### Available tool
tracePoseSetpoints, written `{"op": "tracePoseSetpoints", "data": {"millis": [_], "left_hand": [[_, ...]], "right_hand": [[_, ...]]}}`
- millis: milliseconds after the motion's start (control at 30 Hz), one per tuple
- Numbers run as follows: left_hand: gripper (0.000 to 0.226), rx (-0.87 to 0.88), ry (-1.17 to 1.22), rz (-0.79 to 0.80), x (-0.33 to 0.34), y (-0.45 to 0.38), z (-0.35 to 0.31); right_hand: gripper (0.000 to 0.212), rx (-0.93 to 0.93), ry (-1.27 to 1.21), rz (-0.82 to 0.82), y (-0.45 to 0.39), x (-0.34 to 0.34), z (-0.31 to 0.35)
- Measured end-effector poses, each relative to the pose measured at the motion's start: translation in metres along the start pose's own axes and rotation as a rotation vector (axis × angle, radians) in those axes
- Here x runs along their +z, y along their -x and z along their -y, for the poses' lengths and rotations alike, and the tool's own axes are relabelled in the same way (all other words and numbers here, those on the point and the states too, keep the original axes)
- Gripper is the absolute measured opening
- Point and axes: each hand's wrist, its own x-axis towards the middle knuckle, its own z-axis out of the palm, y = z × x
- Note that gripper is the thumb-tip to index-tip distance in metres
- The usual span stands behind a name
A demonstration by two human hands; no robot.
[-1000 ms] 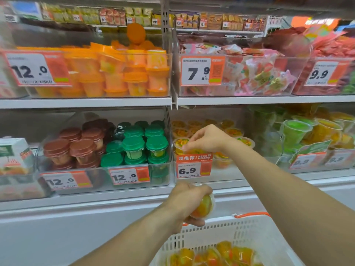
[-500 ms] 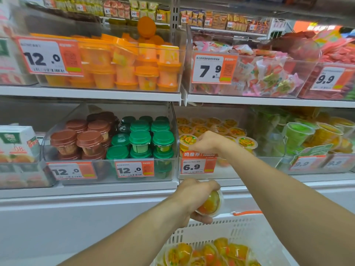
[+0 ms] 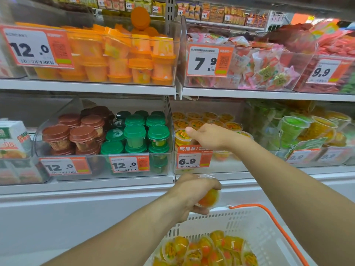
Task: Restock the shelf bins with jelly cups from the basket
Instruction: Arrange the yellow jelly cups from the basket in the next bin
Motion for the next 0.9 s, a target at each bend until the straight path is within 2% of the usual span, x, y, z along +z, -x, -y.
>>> {"op": "tracePoseSetpoints", "data": {"millis": [67,133,167,233,300,333,400,467,533,600,633,700,767,800,833,900], "left_hand": [[0.047,0.118,-0.003,-0.065,0.002,0.000,-0.001],[0.052,0.239,0.017,-0.128,0.003,0.001,-0.006],[0.054,0.304,0.033,-0.146,0.003,0.002,-0.009],[0.057,0.408,0.046,-0.155,0.004,0.005,-0.016],[0.060,0.411,0.064,-0.147,0.007,0.008,-0.021],[0.056,0.399,0.088,-0.147,0.008,0.008,-0.023],[0.046,0.365,0.158,-0.198,0.009,0.002,-0.025],[0.042,0.295,0.274,-0.231,0.008,-0.002,-0.033],[0.038,0.293,0.440,-0.123,0.007,-0.002,-0.044],[0.037,0.380,0.487,-0.037,0.005,0.001,-0.051],[0.037,0.434,0.410,-0.055,0.005,0.001,-0.052],[0.036,0.600,-0.012,-0.245,0.000,-0.004,-0.047],[0.031,0.760,-0.474,-0.459,-0.008,-0.012,-0.044],[0.030,0.797,-0.633,-0.501,-0.011,-0.017,-0.042],[0.031,0.794,-0.780,-0.516,-0.015,-0.023,-0.040],[0.037,0.693,-1.036,-0.521,-0.019,-0.032,-0.035]], "right_hand": [[0.054,-0.175,-0.059,-0.165,0.021,-0.004,-0.005],[0.043,-0.277,-0.162,-0.250,0.044,-0.008,-0.013],[0.042,-0.288,-0.180,-0.224,0.053,-0.010,-0.016],[0.043,-0.234,-0.164,-0.038,0.067,-0.018,-0.019],[0.042,-0.215,-0.286,0.179,0.075,-0.023,-0.022],[0.045,-0.262,-0.377,0.242,0.077,-0.025,-0.024],[0.056,-0.376,-0.471,0.272,0.076,-0.023,-0.031],[0.066,-0.423,-0.505,0.205,0.069,-0.018,-0.040],[0.066,-0.411,-0.613,0.087,0.060,-0.016,-0.047],[0.061,-0.397,-0.709,-0.036,0.053,-0.016,-0.053],[0.060,-0.389,-0.743,-0.090,0.050,-0.015,-0.057],[0.058,-0.318,-0.836,-0.174,0.044,-0.016,-0.064],[0.042,-0.165,-0.957,-0.213,0.037,-0.019,-0.067],[0.032,-0.074,-0.986,-0.234,0.033,-0.019,-0.067],[0.026,0.004,-0.971,-0.263,0.028,-0.018,-0.067],[0.031,0.103,-0.848,-0.321,0.019,-0.015,-0.067]]}}
